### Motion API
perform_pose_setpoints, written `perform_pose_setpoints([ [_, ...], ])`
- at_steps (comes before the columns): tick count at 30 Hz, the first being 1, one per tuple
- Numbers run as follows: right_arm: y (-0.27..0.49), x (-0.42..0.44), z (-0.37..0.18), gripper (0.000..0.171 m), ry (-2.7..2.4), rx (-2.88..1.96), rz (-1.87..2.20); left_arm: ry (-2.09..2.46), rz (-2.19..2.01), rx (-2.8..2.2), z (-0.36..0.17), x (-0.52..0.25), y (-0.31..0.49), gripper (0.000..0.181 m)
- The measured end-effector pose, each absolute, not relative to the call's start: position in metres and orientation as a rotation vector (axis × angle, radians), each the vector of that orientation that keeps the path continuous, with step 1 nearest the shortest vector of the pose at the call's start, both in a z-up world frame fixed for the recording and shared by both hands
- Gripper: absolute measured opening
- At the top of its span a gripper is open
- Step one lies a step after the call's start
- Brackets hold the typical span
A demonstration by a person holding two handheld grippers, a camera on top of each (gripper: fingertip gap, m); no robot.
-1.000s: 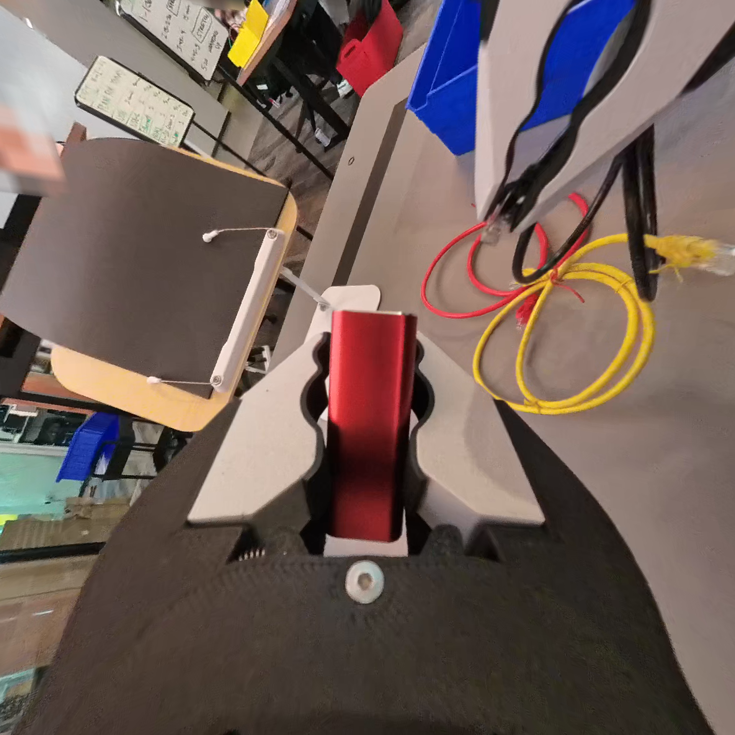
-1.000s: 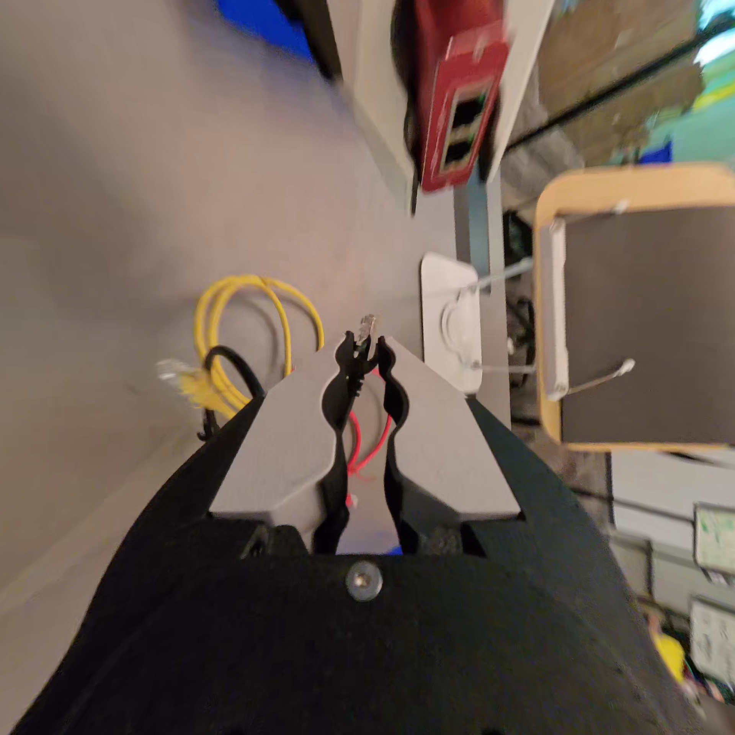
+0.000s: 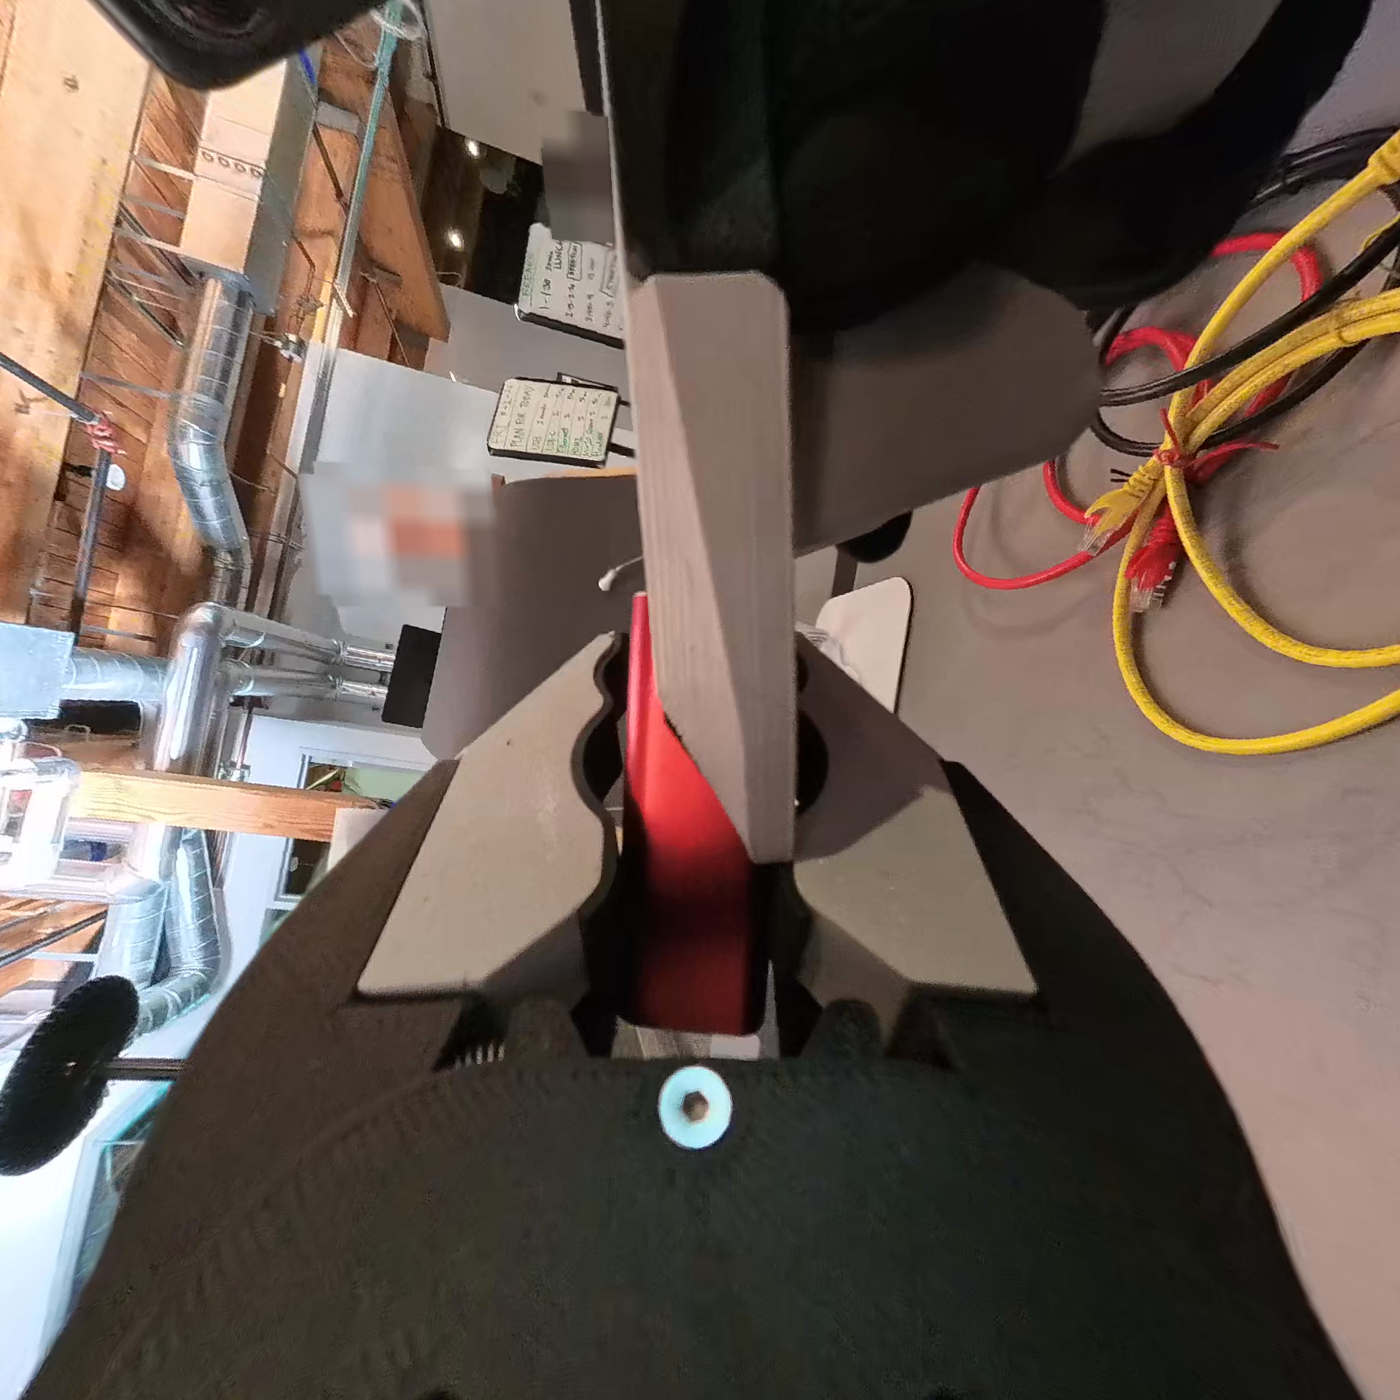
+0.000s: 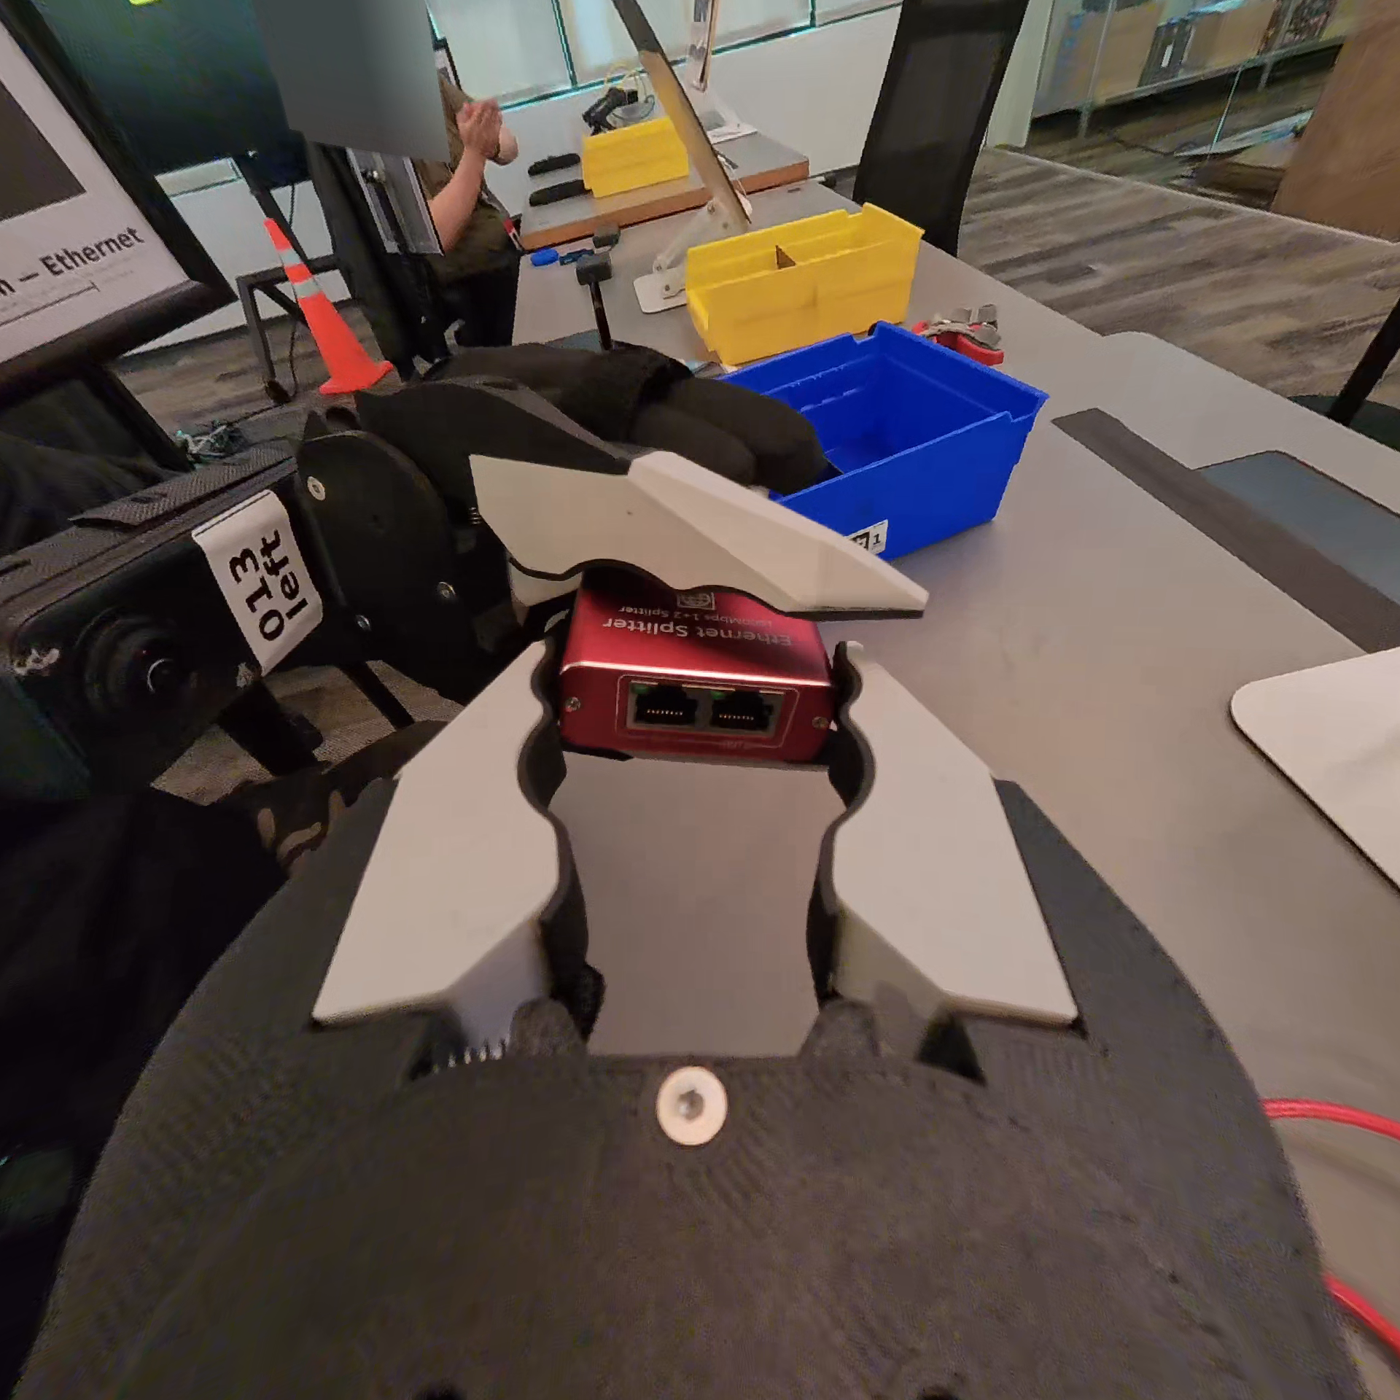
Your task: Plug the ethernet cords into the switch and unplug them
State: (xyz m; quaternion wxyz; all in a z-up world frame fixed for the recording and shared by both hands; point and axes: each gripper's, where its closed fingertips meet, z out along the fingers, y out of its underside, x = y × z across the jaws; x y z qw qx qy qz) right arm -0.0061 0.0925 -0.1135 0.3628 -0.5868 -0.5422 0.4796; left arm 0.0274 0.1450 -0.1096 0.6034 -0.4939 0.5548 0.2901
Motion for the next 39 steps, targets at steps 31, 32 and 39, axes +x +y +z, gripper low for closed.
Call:
perform_pose_setpoints([
  [31, 0.352, 0.362, -0.259, 0.07, -1.422, -2.432, 0.092, 1.131, 0.689, -1.252, -0.082, -0.033, 0.17, 0.005],
  [32, 0.352, 0.357, -0.265, 0.07, -1.467, -2.405, 0.121, 1.138, 0.686, -1.259, -0.085, -0.033, 0.171, 0.005],
  [39, 0.359, 0.358, -0.297, 0.07, -1.678, -2.398, 0.072, 1.165, 0.664, -1.288, -0.098, -0.031, 0.175, 0.004],
])
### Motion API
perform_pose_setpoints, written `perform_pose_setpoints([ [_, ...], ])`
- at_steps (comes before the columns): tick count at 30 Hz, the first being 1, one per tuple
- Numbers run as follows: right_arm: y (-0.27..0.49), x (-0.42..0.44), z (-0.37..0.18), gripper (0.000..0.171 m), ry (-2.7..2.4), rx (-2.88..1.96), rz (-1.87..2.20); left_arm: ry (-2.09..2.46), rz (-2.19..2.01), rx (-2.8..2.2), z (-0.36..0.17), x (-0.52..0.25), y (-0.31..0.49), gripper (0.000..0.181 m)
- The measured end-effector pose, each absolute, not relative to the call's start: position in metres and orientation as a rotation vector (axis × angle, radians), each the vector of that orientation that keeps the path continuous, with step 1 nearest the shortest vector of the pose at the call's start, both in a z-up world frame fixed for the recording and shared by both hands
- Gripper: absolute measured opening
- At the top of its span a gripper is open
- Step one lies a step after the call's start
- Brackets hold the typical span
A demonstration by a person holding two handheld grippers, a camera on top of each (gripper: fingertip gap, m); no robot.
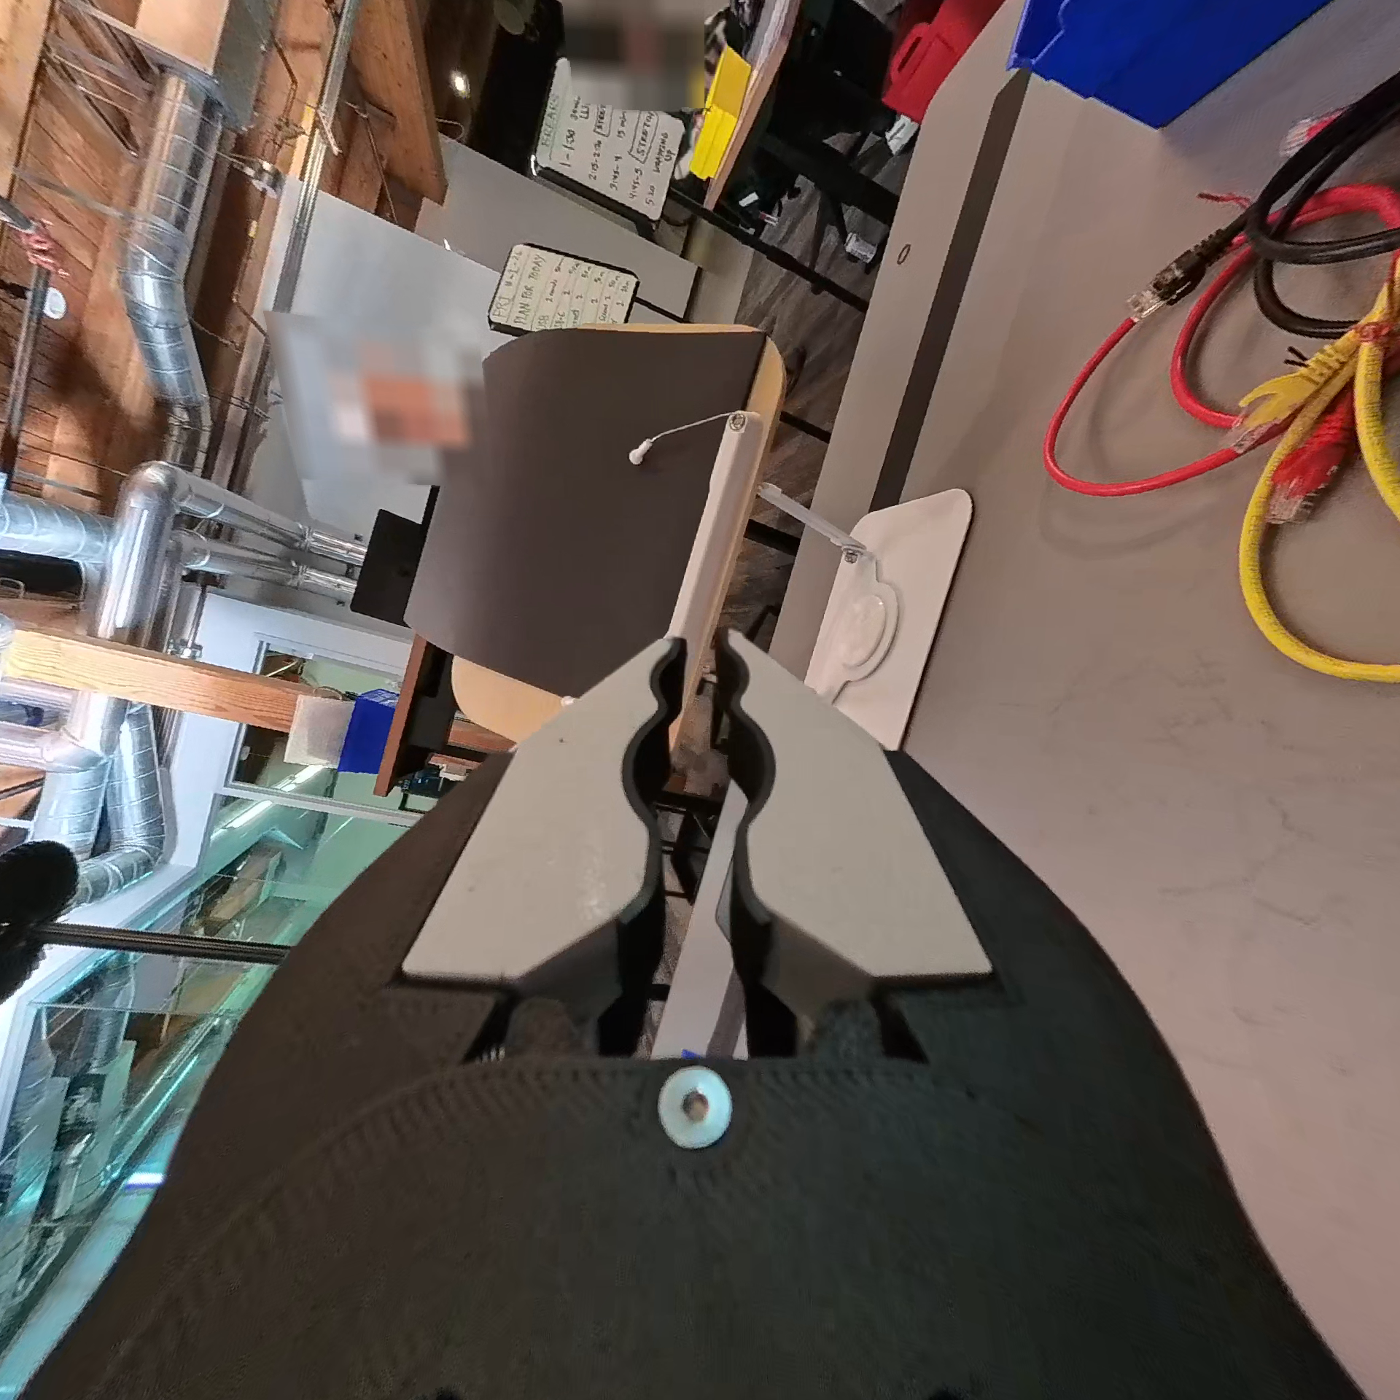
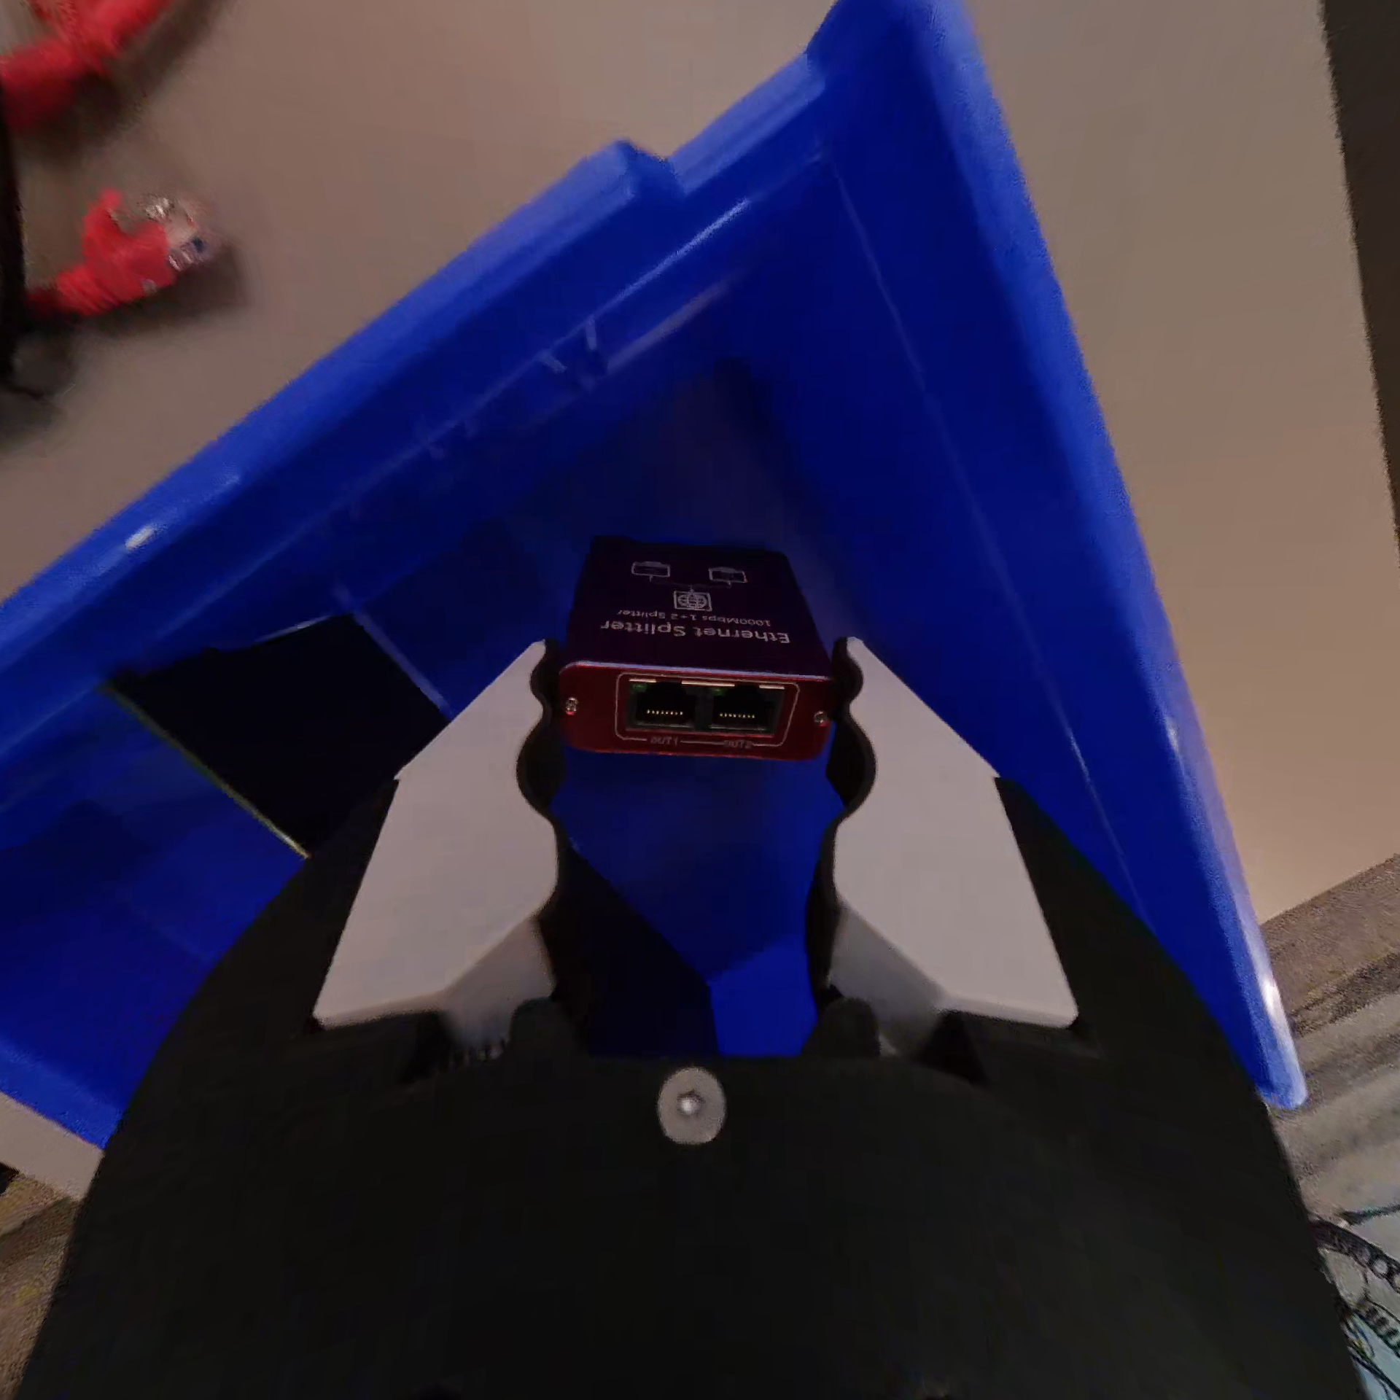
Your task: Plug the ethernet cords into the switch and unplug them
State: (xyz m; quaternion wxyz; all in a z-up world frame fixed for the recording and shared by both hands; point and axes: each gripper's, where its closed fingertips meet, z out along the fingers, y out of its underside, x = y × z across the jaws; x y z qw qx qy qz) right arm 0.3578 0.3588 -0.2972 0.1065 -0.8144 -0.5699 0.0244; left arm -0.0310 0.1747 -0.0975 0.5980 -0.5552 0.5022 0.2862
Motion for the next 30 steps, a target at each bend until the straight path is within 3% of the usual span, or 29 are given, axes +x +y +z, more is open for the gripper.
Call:
perform_pose_setpoints([
  [9, 0.358, 0.399, -0.311, 0.074, -1.814, -2.489, -0.182, 1.181, 0.64, -1.305, -0.103, -0.031, 0.176, 0.004],
  [12, 0.364, 0.409, -0.3, 0.082, -1.785, -2.474, -0.303, 1.176, 0.632, -1.314, -0.101, -0.033, 0.175, 0.004],
  [15, 0.37, 0.421, -0.27, 0.079, -1.745, -2.418, -0.534, 1.163, 0.631, -1.324, -0.099, -0.036, 0.177, 0.005],
  [18, 0.362, 0.374, -0.225, 0.07, -1.649, -2.254, -0.439, 1.161, 0.626, -1.327, -0.098, -0.036, 0.177, 0.004],
  [22, 0.295, 0.267, -0.195, 0.063, -1.789, -1.987, -0.084, 1.167, 0.608, -1.345, -0.102, -0.033, 0.178, 0.004],
  [27, 0.184, 0.17, -0.222, 0.059, -1.959, -1.953, 0.341, 1.245, 0.544, -1.441, -0.127, -0.028, 0.176, 0.005],
  [30, 0.171, 0.16, -0.261, 0.059, -1.895, -2.103, 0.273, 1.342, 0.391, -1.518, -0.167, -0.001, 0.168, 0.007],
])
